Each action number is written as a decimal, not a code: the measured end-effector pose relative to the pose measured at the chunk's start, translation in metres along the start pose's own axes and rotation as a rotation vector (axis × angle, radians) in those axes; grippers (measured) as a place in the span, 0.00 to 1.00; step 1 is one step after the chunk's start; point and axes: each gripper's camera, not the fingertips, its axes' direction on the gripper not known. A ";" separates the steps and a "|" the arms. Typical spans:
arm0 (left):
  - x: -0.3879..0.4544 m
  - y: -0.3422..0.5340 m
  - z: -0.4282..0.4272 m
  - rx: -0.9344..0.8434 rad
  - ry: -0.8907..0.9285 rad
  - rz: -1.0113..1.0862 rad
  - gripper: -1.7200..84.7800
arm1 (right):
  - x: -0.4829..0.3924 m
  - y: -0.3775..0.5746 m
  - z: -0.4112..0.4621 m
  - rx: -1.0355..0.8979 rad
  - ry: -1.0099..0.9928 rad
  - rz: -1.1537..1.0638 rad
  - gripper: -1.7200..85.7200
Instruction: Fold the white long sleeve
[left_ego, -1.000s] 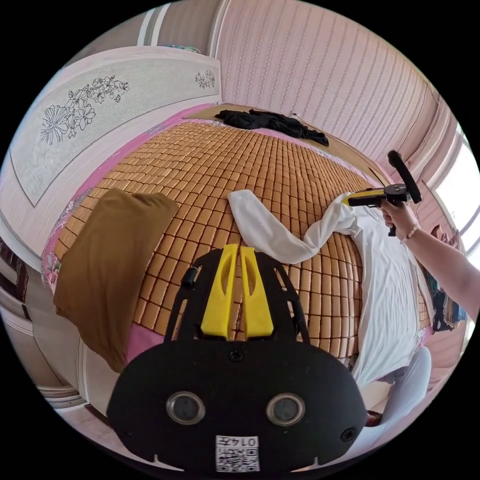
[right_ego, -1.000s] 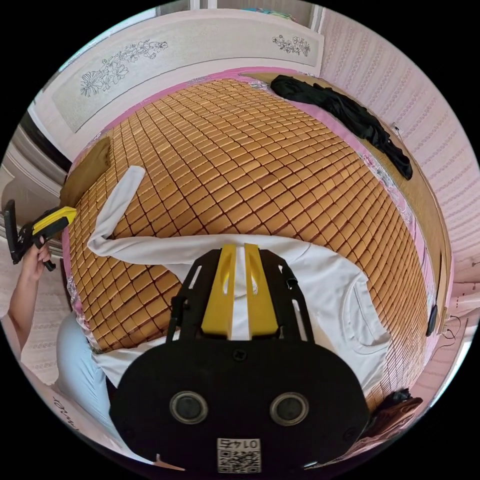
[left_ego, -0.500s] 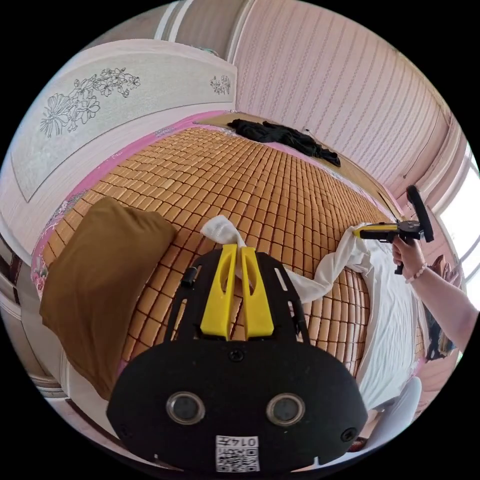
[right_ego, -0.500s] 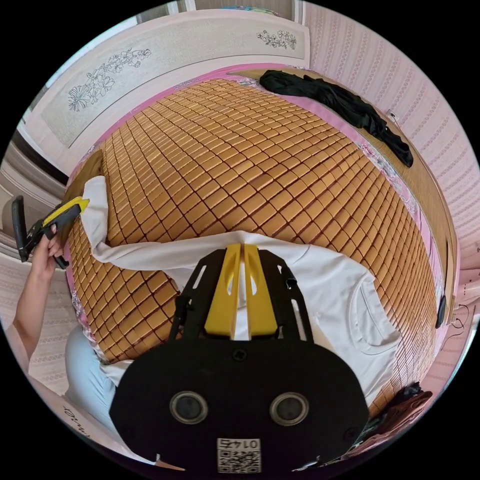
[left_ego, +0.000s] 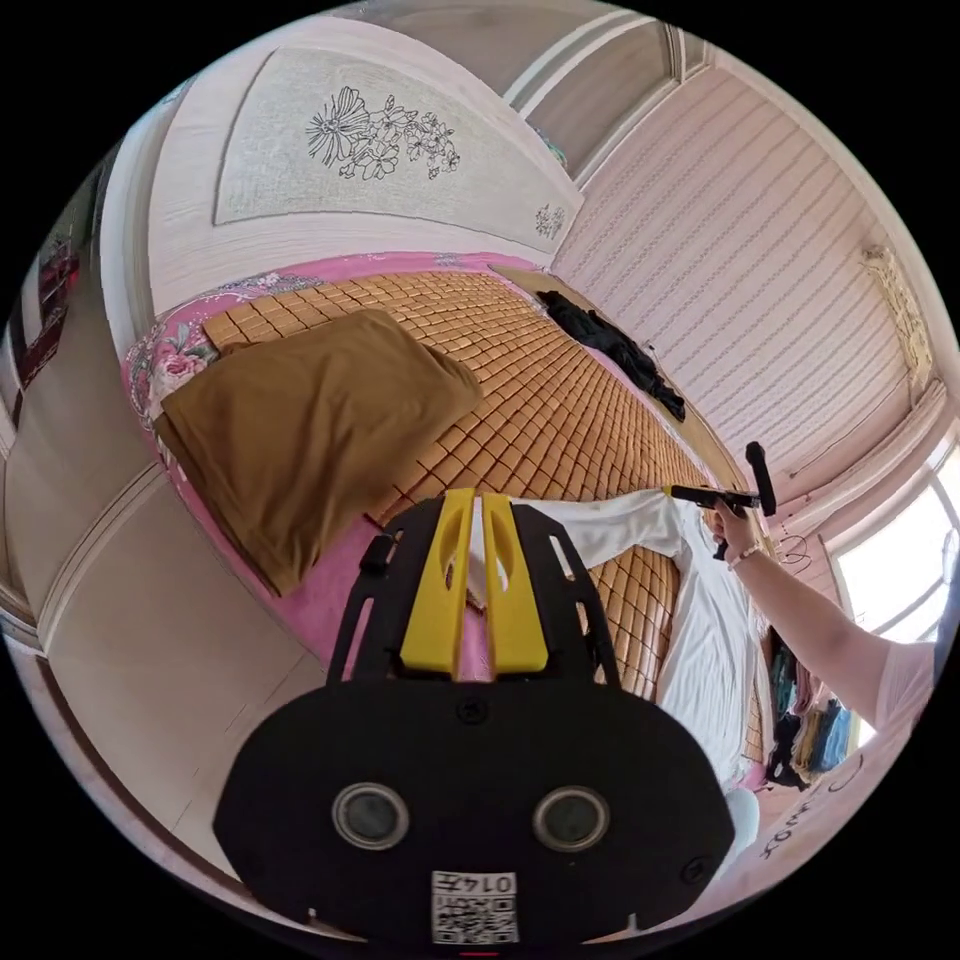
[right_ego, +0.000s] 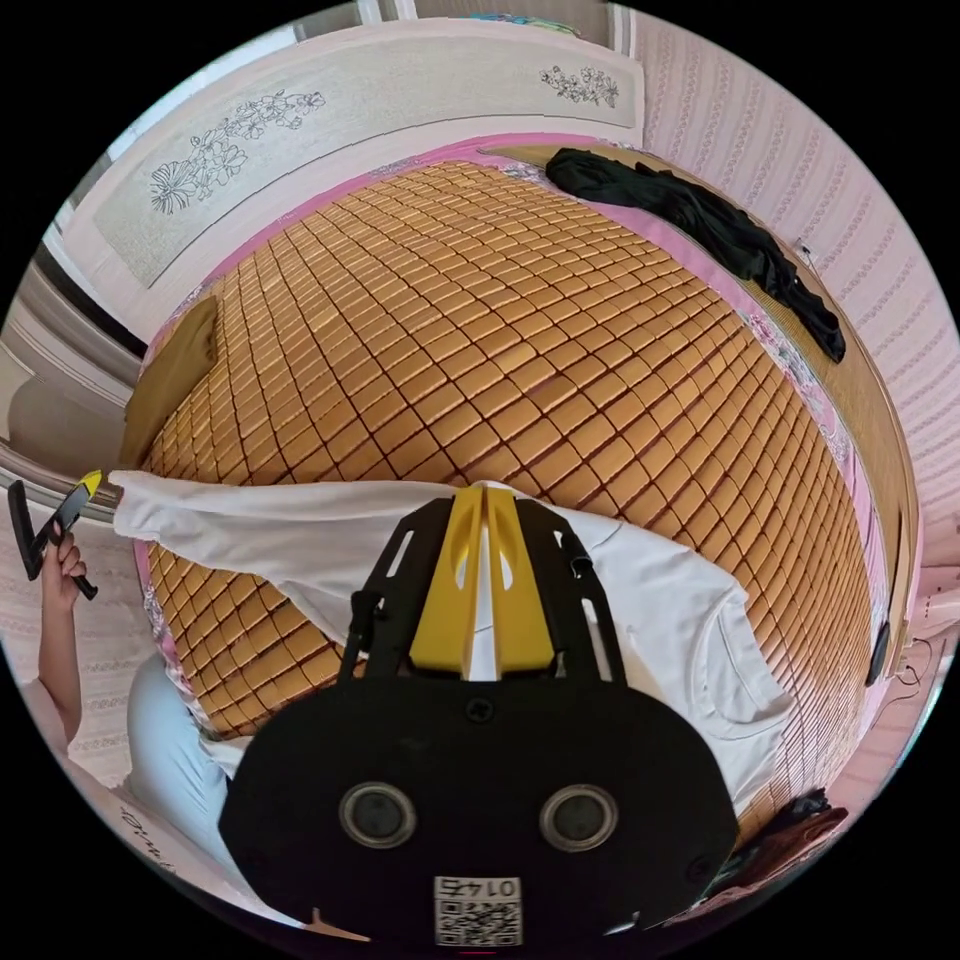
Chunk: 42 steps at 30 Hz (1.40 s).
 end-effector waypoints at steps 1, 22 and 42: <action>-0.004 -0.004 0.007 -0.016 -0.041 -0.010 0.06 | -0.001 -0.003 0.003 -0.011 0.015 0.004 0.02; 0.056 0.019 0.110 -0.236 -0.343 0.479 0.01 | -0.003 -0.009 -0.008 -0.048 0.027 -0.001 0.02; 0.074 0.077 0.073 -0.128 -0.103 0.524 0.08 | -0.004 0.234 -0.177 0.159 -0.117 0.129 0.14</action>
